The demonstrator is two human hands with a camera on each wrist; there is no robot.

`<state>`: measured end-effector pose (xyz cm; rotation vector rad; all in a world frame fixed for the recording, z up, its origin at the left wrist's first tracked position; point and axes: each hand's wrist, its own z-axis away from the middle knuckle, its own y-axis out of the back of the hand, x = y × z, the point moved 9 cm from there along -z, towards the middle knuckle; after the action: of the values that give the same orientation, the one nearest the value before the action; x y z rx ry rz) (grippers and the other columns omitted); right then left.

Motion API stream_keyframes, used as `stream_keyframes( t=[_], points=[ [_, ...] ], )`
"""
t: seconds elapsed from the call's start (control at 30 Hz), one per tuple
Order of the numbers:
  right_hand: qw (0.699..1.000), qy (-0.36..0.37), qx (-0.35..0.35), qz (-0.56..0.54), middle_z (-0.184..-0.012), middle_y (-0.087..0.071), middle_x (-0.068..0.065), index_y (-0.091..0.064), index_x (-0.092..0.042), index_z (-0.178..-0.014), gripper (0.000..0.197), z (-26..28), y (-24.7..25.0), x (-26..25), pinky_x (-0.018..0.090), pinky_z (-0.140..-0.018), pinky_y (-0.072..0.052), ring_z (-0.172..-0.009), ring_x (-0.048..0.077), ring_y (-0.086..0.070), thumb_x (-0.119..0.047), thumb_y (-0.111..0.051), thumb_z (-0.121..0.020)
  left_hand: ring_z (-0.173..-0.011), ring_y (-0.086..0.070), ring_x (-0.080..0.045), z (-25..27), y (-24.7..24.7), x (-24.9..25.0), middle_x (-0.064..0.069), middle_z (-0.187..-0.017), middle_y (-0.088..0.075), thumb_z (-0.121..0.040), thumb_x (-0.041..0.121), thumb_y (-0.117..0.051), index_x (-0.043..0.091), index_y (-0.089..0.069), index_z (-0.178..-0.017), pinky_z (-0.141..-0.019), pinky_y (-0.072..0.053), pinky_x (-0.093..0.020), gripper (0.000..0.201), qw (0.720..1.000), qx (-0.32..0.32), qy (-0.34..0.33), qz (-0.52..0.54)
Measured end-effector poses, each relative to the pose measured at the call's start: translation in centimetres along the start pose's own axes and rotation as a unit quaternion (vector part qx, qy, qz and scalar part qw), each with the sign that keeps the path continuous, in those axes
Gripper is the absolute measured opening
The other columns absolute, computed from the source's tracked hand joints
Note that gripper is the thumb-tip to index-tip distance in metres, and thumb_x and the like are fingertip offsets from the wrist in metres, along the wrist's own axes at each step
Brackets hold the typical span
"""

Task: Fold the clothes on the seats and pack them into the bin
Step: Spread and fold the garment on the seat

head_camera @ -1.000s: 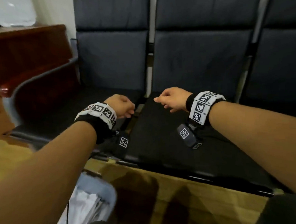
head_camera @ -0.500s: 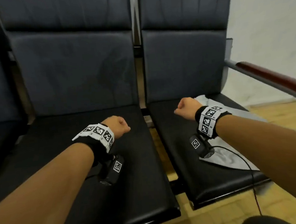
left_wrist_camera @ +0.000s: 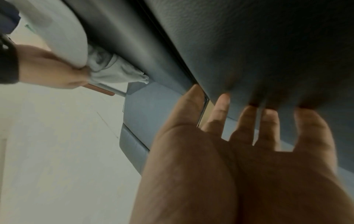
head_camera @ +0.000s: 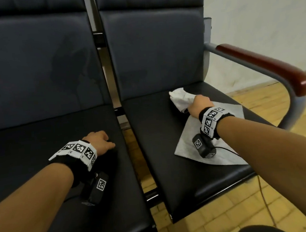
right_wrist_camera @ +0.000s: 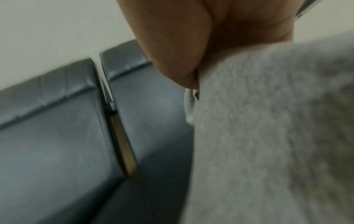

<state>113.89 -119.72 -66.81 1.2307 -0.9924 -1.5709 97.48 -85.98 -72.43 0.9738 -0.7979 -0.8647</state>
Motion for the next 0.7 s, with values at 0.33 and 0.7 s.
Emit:
stream_keyframes(
  t=[0.33, 0.7],
  points=[
    [0.920, 0.253, 0.068, -0.293, -0.069, -0.049, 0.000, -0.046, -0.015, -0.067, 0.030, 13.8, 10.1, -13.1, 0.028, -0.058, -0.035, -0.063, 0.014, -0.049, -0.023, -0.050, -0.096, -0.103, -0.063, -0.014, 7.7, 5.9, -0.3, 0.004, -0.102, -0.067, -0.071, 0.069, -0.062, 0.031, -0.065, -0.097, -0.092, -0.052, -0.039, 0.046, 0.926, 0.053, -0.104, 0.358],
    [0.789, 0.304, -0.205, -0.493, -0.071, -0.045, 0.011, -0.050, -0.008, -0.060, 0.017, 28.4, -3.1, -24.3, 0.038, -0.067, -0.035, -0.072, 0.026, -0.044, -0.001, -0.047, -0.075, -0.070, -0.061, -0.007, 19.8, 7.4, -10.7, 0.005, -0.067, -0.066, -0.082, 0.029, -0.074, 0.022, -0.068, -0.074, -0.075, -0.049, -0.031, 0.013, 0.881, 0.181, -0.139, 0.415]
  ],
)
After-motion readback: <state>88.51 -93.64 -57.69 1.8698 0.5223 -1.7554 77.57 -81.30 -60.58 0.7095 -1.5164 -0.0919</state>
